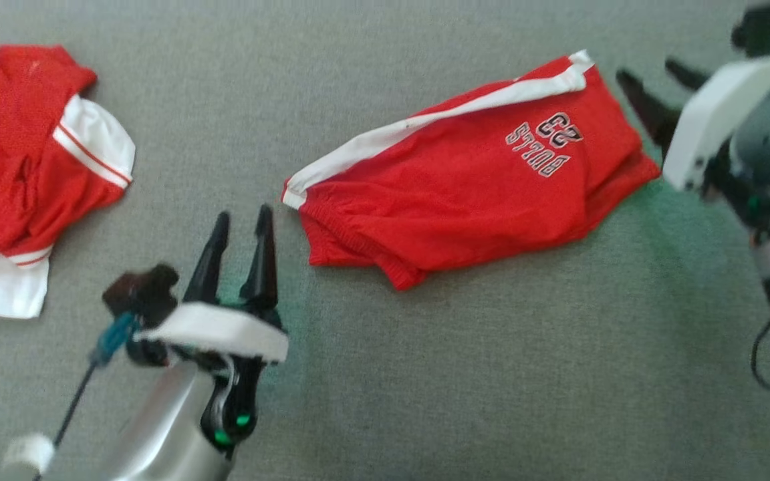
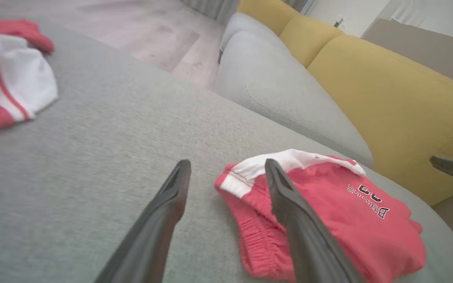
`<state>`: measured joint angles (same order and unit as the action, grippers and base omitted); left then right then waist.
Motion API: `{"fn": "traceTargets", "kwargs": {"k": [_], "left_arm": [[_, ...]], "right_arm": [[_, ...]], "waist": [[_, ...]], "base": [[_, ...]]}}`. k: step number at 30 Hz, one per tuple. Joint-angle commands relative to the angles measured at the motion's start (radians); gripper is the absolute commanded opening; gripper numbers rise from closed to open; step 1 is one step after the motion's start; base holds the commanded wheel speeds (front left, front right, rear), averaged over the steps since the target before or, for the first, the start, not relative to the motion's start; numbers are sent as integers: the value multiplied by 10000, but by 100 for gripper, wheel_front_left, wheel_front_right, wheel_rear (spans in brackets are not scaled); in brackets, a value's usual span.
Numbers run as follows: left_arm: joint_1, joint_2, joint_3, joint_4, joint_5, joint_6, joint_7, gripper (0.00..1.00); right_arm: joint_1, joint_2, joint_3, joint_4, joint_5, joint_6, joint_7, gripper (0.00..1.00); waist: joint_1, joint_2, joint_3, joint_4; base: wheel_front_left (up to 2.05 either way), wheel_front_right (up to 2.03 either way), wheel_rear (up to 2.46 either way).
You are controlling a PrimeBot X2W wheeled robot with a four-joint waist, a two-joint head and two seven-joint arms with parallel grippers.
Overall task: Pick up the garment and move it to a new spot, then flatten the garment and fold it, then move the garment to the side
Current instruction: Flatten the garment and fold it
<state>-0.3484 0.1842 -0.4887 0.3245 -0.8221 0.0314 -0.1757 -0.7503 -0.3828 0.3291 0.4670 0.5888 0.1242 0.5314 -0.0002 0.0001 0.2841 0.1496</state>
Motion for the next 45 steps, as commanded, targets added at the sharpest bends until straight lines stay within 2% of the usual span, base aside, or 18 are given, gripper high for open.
{"fn": "traceTargets", "kwargs": {"k": [1,6,11,16,20,23,28,29,30,31,38,45], "left_arm": [[-183,230,337,-228,270,23,-348,100],[-123,447,502,-76,2036,239,-844,100],[44,161,1231,-591,3478,118,-856,100],[-107,-147,1482,-590,4103,-497,-858,100],[-285,-461,1772,-571,4408,-756,-859,100],[-288,-650,1935,-486,4554,-916,-859,100],[-168,-855,2215,-343,4684,-1087,-859,100],[-145,-880,2267,-317,4709,-1115,-859,100],[-123,-899,2320,-295,4735,-1142,-859,100],[-100,-913,2378,-276,4759,-1166,-859,100],[85,-916,2634,-129,4875,-1330,-860,100],[622,-664,2783,-84,4976,-1455,-860,100]], "right_arm": [[102,-40,29,-342,72,65,-227,100],[522,195,-260,-42,-28,65,-1130,100],[456,646,-790,748,-373,65,-1858,100],[-31,907,-1172,1937,-959,65,-2110,100],[-480,966,-1262,2896,-1641,65,-2146,100],[-664,1002,-1156,3576,-2190,65,-1835,100],[-584,1123,-532,4108,-2364,65,-907,100],[-539,1132,-405,4131,-2279,65,-707,73],[-512,1123,-298,4088,-2178,65,-619,23],[-493,1088,-199,4008,-2090,65,-605,0],[-261,695,-421,3630,-1807,65,-973,0],[722,-76,-1354,2872,-2446,65,-1044,0]], "waist": [[2,-1,-257,-105],[2,-1,-434,-69],[2,-1,-109,145],[2,-1,363,535],[2,-1,574,822],[2,-1,555,945],[2,-1,402,943],[2,-1,372,919],[2,-1,344,885],[2,-1,318,837],[2,-1,-83,436],[2,-1,-789,-317]], "base": [[0,0,0],[0,0,0],[0,0,0],[0,0,0],[0,0,0],[0,0,0],[0,0,0],[0,0,0],[0,0,0],[0,0,0],[0,0,0],[0,0,0]]}}
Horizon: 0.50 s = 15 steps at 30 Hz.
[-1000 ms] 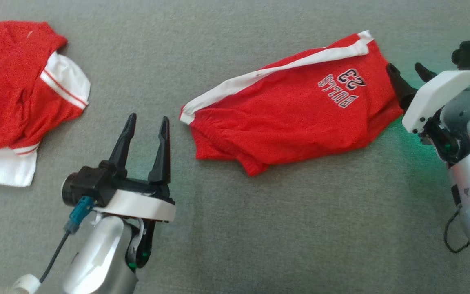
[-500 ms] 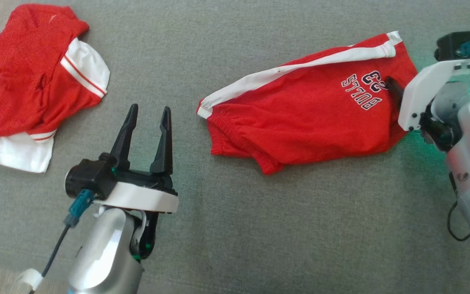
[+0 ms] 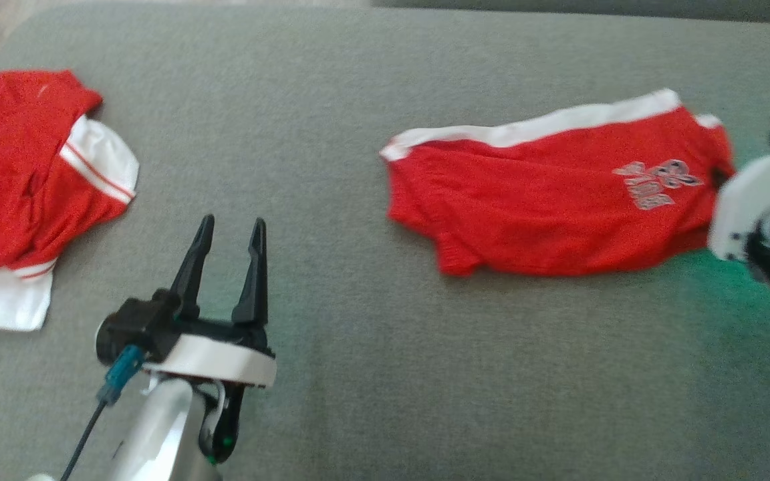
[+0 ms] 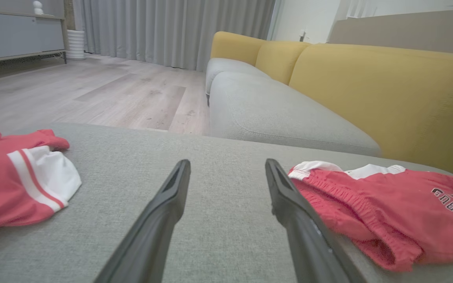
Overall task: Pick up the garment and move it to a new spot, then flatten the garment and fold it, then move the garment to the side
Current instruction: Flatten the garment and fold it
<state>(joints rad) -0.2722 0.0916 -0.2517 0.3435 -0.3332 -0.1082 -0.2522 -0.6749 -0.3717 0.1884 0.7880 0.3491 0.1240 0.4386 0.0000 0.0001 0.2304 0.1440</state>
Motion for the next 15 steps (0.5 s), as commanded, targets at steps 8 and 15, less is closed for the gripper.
{"fn": "traceTargets", "kwargs": {"k": [8,15], "left_arm": [[39,447,418,-201,100,-107,-95,100],[-6,406,320,-83,69,-123,-95,100]], "right_arm": [[1229,-560,-1935,-1985,-1753,67,-212,0],[1771,109,-1701,-4063,-2376,67,415,0]], "waist": [[0,-1,-564,-699],[0,-1,-693,-725]], "base": [[0,0,0],[0,0,0]]}}
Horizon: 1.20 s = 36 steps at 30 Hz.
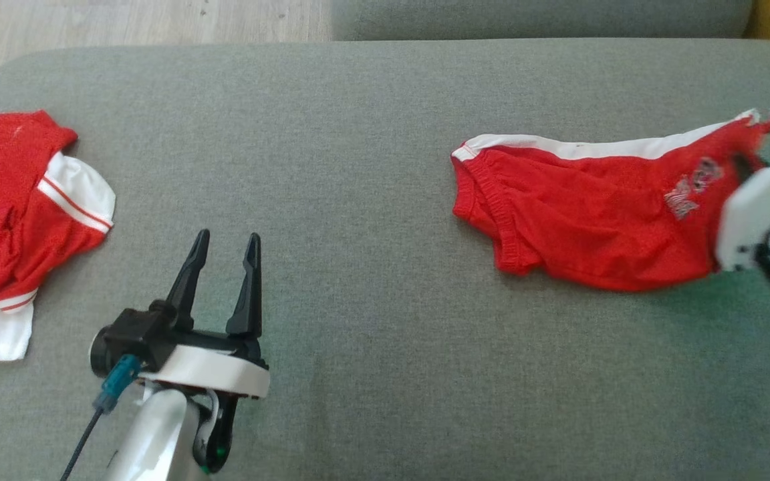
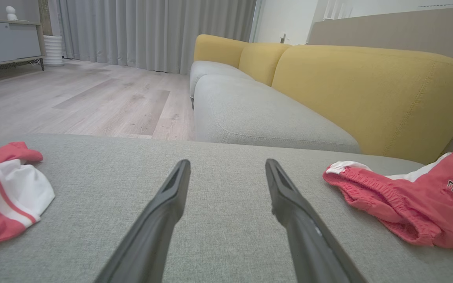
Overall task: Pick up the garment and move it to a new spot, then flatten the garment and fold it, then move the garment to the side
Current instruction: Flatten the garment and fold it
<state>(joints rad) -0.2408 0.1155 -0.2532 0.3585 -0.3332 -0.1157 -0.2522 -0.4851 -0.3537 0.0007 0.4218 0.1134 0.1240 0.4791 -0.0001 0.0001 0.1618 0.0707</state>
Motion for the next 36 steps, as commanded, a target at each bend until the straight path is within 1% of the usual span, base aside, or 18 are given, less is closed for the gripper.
{"fn": "traceTargets", "kwargs": {"k": [1,5,8,12,15,17,18,19,20,23,25,27,31,34,36], "left_arm": [[-314,162,324,-218,60,-51,-95,100],[-305,152,300,-205,19,-60,-95,100],[-357,104,227,-205,5,-67,-95,100],[-503,26,114,-150,-39,-82,-95,100],[-585,-30,35,-104,-64,-90,-95,100],[-625,-58,9,-77,-87,-96,-95,100],[-640,-70,6,-62,-104,-100,-95,100],[-640,-70,6,-62,-104,-100,-95,100],[-634,-72,10,-57,-109,-102,-95,100],[-595,-61,51,-40,-123,-106,-95,100],[-527,-40,94,-21,-134,-108,-95,100],[-443,-25,144,2,-148,-109,-95,100],[-282,45,280,-17,-161,-105,-95,100],[-135,140,396,-80,-165,-83,-95,100],[-12,229,512,-140,-185,-52,-95,100]], "right_arm": [[-124,16,428,-679,-22,67,163,0],[-382,325,1865,-1447,203,67,799,0],[-839,569,3002,-1571,583,67,1166,0],[-1421,870,4262,-1120,973,67,1492,0],[-1744,1086,4900,-553,1194,67,1549,0],[-1871,1220,5151,-196,1348,67,1507,0],[-1942,1316,5332,95,1470,67,1394,83],[-1942,1316,5332,95,1470,67,1394,83],[-1945,1372,5324,230,1559,67,1342,100],[-1954,1530,5403,330,1987,67,974,100],[-1905,1723,5212,104,2664,67,589,100],[-1866,1717,5039,-255,3204,67,253,100],[-1512,1135,4459,-1052,3532,67,-363,100],[-887,599,3589,-1540,3219,67,-853,100],[-325,402,2899,-1812,2904,67,-1179,100]], "waist": [[1,-1,-19,17],[1,-1,-13,87],[1,-1,80,232],[1,-1,202,486],[1,-1,267,704],[1,-1,294,829],[1,-1,308,905],[1,-1,308,905],[1,-1,305,924],[1,-1,257,935],[1,-1,164,892],[1,-1,26,831],[1,-1,-274,673],[1,-1,-479,533],[1,-1,-603,417]], "base": [[0,0,0],[0,0,0],[0,0,0],[0,0,0],[0,0,0],[0,0,0],[0,0,0],[0,0,0],[0,0,0],[0,0,0],[0,0,0],[0,0,0],[0,0,0],[0,0,0],[0,0,0]]}}
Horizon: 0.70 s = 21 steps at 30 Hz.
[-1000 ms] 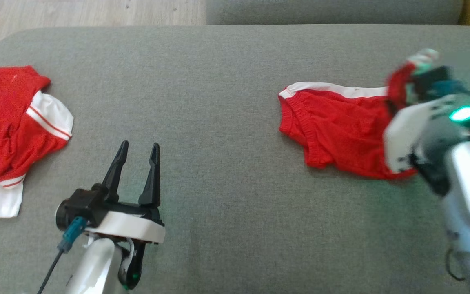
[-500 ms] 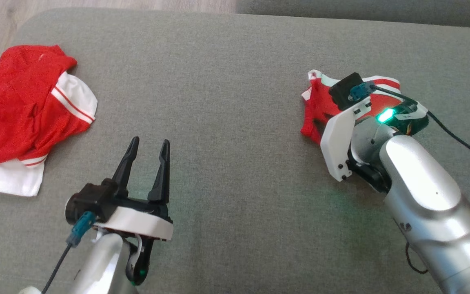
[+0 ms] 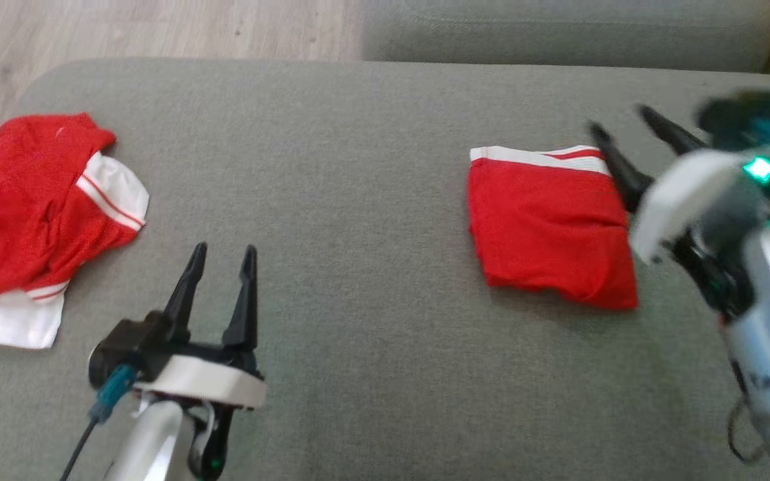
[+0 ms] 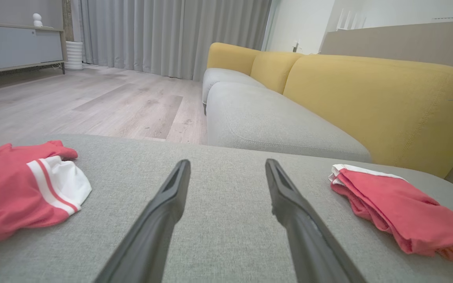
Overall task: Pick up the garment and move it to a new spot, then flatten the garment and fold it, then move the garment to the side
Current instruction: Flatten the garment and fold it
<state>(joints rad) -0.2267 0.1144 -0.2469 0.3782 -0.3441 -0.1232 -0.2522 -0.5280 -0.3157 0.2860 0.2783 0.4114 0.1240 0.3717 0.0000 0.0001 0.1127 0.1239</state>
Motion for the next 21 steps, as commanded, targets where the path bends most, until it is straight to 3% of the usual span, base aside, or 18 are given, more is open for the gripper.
{"fn": "traceTargets", "kwargs": {"k": [1,5,11,16,21], "left_arm": [[-82,284,515,-380,-90,49,-95,100],[215,419,672,-572,-103,149,-95,100],[676,512,754,-693,-119,327,-95,100],[1091,581,923,-728,-202,502,-95,100],[1352,676,1002,-708,-209,620,-95,100]], "right_arm": [[410,-12,-330,-496,-246,67,-267,100],[1741,272,-1889,-977,-988,67,-1154,100],[3816,1709,-3407,-1926,-1985,67,-3142,100],[4857,2296,-3319,-2095,-2452,67,-4022,100],[5104,2377,-2794,-1947,-2534,67,-3967,100]], "waist": [[0,-1,-158,-181],[0,-1,-333,-359],[0,-1,-759,-640],[0,-1,-1149,-1019],[0,-1,-1284,-1234]], "base": [[0,0,0],[0,0,0],[0,0,0],[0,0,0],[0,0,0]]}}
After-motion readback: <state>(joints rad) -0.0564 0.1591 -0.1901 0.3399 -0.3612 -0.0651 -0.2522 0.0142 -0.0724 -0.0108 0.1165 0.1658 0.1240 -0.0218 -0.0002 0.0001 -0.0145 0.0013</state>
